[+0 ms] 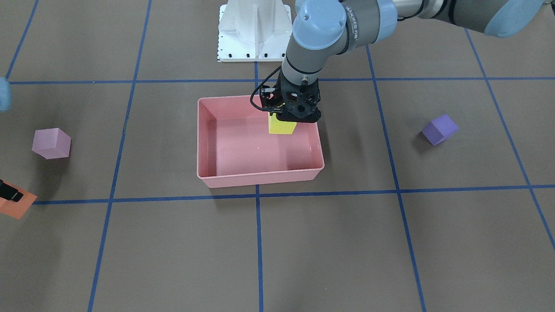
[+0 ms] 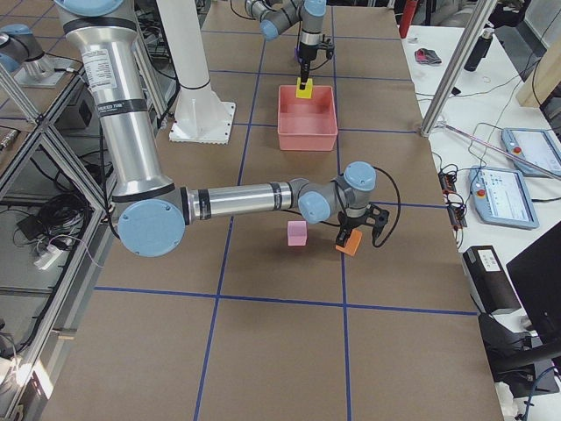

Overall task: Place blocks into pink bin with both arms
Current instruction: 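Release the yellow cube into the bin while the right gripper lifts the orange cube, then drop the orange cube into the bin with the right gripper while the left withdraws, then move the left gripper to the purple cube while the right reaches the light pink cube, then carry the purple cube and light pink cube over the bin with both grippers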

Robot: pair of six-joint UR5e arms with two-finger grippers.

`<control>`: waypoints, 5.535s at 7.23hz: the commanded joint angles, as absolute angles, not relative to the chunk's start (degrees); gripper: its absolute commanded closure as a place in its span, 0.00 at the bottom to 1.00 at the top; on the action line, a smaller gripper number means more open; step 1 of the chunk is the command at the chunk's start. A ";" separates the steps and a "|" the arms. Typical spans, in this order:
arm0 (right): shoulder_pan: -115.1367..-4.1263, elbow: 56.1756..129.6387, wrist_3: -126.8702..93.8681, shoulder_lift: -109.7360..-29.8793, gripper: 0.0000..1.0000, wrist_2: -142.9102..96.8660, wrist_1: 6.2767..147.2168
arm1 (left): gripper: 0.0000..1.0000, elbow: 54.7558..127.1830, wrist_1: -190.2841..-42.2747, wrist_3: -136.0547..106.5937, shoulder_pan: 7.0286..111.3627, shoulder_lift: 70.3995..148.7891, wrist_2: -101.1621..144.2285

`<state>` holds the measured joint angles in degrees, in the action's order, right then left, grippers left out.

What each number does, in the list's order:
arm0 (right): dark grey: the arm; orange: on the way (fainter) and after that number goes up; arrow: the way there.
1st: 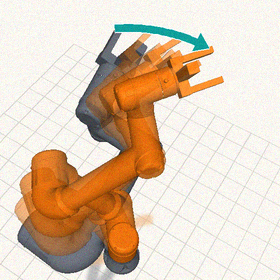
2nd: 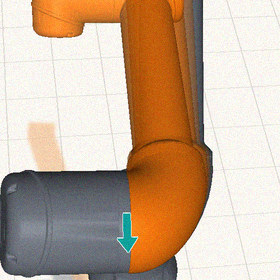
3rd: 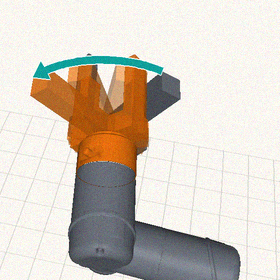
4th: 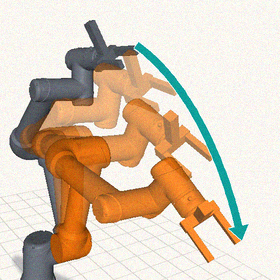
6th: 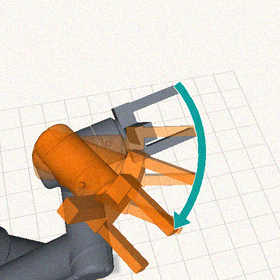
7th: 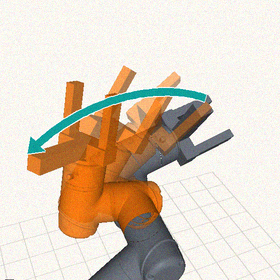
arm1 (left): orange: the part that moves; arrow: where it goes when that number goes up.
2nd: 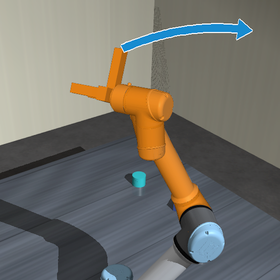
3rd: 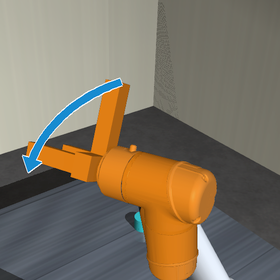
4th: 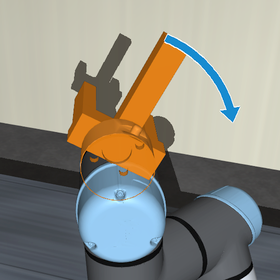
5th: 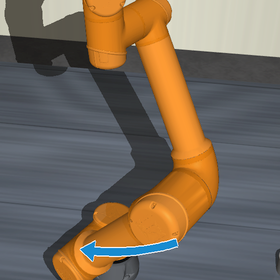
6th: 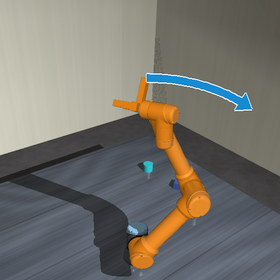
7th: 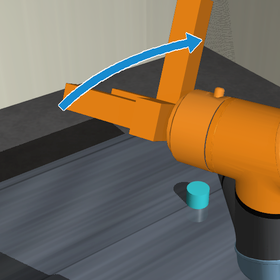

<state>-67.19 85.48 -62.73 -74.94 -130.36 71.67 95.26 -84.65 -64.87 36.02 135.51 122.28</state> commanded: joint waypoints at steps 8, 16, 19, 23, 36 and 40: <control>-39.39 97.82 -101.34 -52.66 1.00 -121.04 78.74 | 0.00 111.43 -86.84 -42.52 50.16 111.15 127.17; -35.39 103.77 -99.07 -57.64 0.00 -114.51 80.51 | 0.01 106.88 -87.80 -47.93 56.87 94.04 128.06; -48.21 105.55 -84.38 -65.89 0.00 -123.81 80.51 | 0.03 97.77 -104.53 -65.26 56.69 94.04 128.06; -50.01 105.47 -77.70 -70.40 0.00 -124.98 80.42 | 0.05 96.86 -107.39 -66.80 56.16 91.33 128.14; -56.43 101.01 -44.94 -92.90 0.00 -123.84 73.34 | 1.00 109.84 -94.78 -75.32 50.89 105.85 136.67; -56.43 96.68 -44.12 -92.72 0.00 -128.57 66.27 | 1.00 110.22 -82.27 -81.63 47.12 125.75 135.71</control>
